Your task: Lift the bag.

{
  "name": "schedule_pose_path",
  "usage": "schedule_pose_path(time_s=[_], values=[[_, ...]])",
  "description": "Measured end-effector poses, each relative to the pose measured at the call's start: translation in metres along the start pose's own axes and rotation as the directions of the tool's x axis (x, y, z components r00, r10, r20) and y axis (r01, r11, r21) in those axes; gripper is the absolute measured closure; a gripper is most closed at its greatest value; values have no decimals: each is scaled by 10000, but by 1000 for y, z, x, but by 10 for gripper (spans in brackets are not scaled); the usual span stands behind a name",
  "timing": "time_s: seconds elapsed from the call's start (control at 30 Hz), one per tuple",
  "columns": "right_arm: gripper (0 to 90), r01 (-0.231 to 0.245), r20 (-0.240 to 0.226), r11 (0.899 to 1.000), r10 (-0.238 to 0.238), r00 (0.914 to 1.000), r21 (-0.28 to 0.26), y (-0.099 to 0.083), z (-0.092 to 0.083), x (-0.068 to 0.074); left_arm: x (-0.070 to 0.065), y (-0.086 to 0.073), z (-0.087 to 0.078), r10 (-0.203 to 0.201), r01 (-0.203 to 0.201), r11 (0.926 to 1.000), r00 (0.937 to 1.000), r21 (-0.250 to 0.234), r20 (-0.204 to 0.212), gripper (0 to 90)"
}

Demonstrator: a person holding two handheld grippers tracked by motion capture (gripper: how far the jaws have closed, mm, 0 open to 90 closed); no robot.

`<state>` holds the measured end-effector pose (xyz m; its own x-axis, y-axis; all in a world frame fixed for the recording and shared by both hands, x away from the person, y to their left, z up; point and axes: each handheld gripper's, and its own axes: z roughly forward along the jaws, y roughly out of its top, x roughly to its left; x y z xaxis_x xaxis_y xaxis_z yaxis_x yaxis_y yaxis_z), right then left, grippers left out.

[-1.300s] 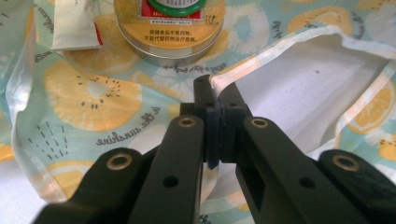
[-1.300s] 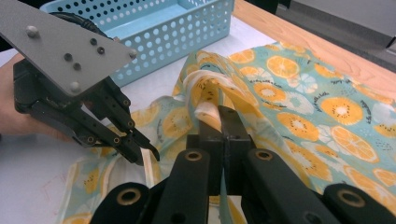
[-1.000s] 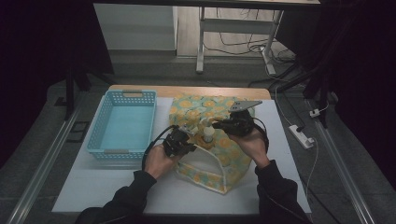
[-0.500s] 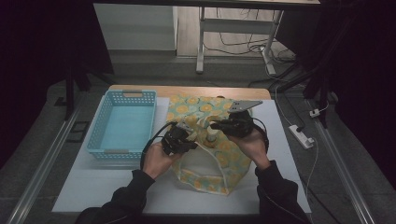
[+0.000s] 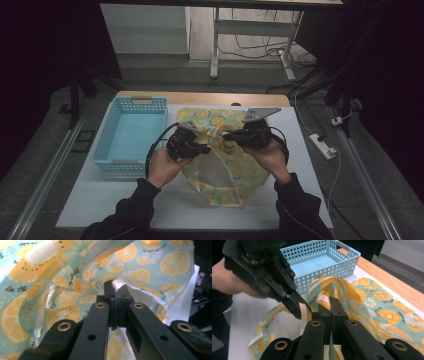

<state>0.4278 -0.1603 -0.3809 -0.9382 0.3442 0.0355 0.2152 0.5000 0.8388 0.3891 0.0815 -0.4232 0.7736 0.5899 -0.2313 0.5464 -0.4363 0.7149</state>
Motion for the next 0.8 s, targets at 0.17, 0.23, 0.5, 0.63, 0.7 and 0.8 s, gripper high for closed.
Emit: schedule_pose_path(time_s=[0.17, 0.23, 0.5, 0.63, 0.7, 0.8], values=[[900, -27, -89, 9999, 29, 10000, 161, 4, -4, 0, 0, 9, -8, 33, -33, 10000, 9999, -10, 118, 895], [900, 17, -66, 9997, -15, 10000, 240, 8, -6, 1, -1, 14, -12, 80, -80, 10000, 9999, 9, 125, 895], [900, 177, -126, 9995, -174, 9998, 256, 24, -15, 6, -2, 38, -31, 177, -170, 9997, 9993, -203, 336, 895], [900, 268, -133, 9994, -265, 9996, 237, 33, -18, 8, -1, 48, -42, 165, -152, 9994, 9989, -323, 433, 895], [900, 296, -138, 9993, -293, 9995, 225, 36, -20, 8, 1, 51, -47, 79, -52, 9989, 9982, -460, 597, 895], [900, 279, -282, 9995, -275, 9992, 147, 41, -22, 9, 3, 57, -56, 7, 49, 9976, 9967, -697, 807, 896]])
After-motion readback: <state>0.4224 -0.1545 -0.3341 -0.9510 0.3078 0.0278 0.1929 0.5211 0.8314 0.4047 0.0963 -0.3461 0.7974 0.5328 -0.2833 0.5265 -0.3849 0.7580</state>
